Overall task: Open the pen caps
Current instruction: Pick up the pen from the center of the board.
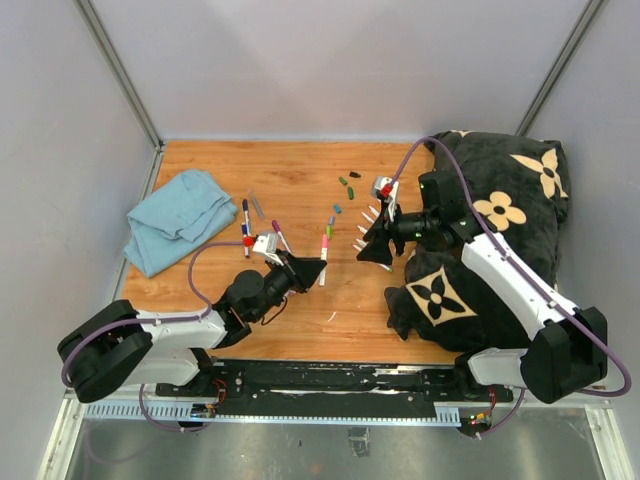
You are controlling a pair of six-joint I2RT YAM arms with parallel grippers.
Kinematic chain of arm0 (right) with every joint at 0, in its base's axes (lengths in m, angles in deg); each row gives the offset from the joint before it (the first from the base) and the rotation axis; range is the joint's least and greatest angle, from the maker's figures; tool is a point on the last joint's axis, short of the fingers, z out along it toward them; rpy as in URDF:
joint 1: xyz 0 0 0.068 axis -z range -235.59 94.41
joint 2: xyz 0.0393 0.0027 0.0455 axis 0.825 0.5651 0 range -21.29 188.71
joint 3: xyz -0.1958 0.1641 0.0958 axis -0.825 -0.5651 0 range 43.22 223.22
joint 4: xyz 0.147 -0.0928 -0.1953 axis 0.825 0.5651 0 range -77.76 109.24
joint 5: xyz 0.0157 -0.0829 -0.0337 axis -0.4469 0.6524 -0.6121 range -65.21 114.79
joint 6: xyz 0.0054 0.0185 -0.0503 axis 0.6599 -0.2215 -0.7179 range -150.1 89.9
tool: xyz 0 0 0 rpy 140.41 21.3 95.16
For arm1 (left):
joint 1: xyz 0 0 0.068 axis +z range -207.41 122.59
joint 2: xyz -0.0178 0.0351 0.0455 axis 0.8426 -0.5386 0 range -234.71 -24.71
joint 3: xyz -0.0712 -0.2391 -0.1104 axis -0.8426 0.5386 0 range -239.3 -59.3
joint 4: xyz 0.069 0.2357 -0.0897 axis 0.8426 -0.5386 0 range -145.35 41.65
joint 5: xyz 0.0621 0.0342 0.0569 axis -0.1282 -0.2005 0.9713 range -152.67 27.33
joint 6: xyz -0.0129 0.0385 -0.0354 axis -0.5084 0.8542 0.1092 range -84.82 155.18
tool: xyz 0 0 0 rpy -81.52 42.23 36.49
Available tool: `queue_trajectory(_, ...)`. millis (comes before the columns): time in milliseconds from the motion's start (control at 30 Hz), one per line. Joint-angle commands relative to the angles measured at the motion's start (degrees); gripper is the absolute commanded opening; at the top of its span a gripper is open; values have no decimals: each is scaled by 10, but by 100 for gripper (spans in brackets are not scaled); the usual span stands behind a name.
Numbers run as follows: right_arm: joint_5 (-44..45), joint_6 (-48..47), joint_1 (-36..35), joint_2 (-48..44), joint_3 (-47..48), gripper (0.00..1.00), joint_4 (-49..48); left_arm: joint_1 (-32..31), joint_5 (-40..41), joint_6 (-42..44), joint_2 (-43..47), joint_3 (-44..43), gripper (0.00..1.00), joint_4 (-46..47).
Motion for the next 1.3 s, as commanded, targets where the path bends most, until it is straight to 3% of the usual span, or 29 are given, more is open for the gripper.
queue_trajectory(0, -42, 34, 9, -4, -16, 60, -31, 3, 8, -42, -13, 29, 0, 183)
queue_trajectory(233, -69, 102, 3, 7, -53, 62, -118, 3, 25, -64, -75, 33, 0, 343)
queue_trajectory(667, -63, 257, -55, 30, -85, 60, -245, -28, 51, -52, -198, -5, 0, 490)
queue_trajectory(1267, -22, 241, -100, 64, -70, 55, -217, -43, 66, -45, -178, -18, 0, 495)
